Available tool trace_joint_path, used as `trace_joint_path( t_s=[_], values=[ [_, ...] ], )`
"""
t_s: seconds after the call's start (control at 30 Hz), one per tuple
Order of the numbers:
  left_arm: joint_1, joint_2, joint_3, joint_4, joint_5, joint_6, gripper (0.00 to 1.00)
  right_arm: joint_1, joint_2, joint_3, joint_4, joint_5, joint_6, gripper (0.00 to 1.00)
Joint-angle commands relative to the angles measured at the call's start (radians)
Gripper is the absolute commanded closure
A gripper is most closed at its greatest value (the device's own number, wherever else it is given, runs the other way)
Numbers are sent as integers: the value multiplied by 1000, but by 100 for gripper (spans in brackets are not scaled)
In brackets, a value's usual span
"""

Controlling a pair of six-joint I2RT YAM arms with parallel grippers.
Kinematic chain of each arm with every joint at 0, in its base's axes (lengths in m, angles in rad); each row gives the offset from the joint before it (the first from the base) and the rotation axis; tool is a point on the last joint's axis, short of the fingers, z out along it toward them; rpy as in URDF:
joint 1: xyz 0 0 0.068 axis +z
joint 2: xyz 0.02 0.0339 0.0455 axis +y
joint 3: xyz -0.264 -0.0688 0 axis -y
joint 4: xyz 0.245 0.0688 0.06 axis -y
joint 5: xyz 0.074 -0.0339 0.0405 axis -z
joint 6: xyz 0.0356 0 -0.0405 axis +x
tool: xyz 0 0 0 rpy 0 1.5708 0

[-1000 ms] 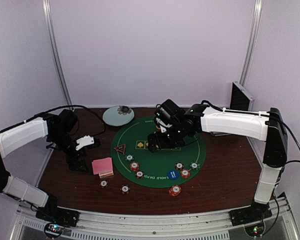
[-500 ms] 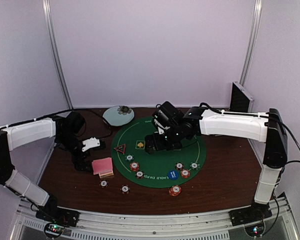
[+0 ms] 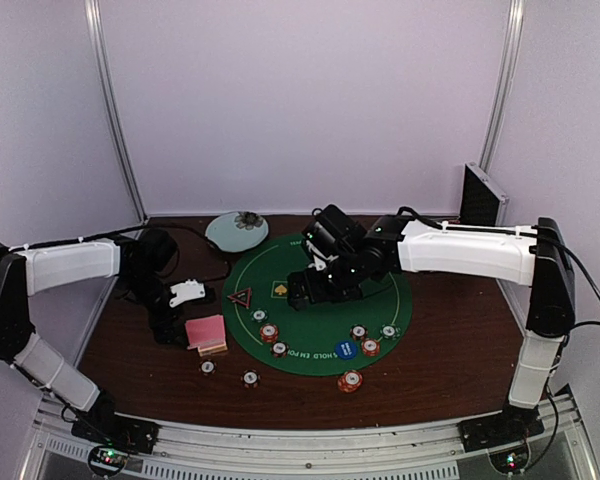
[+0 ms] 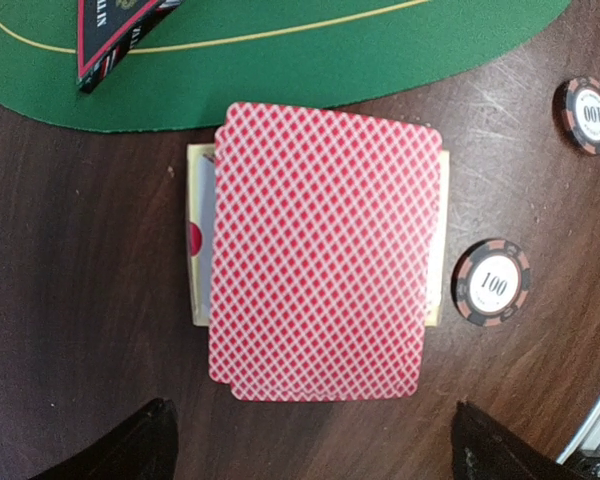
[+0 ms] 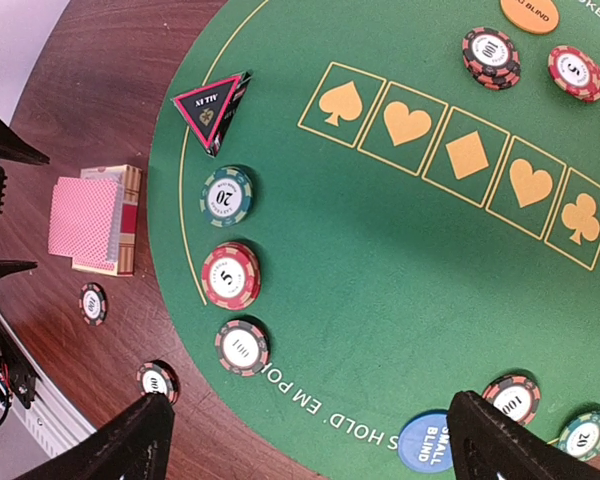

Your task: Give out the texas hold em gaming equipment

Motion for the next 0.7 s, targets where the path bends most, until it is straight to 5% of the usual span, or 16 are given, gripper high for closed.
trace_joint_path(
  t_s=[0.0, 0.67],
  values=[
    [-7, 12, -5, 34, -7, 24, 2, 8, -31, -9, 8, 20, 9, 0],
    [-13, 62, 15, 36, 9, 152, 3, 16, -23, -10, 9, -1, 20, 1]
  ],
)
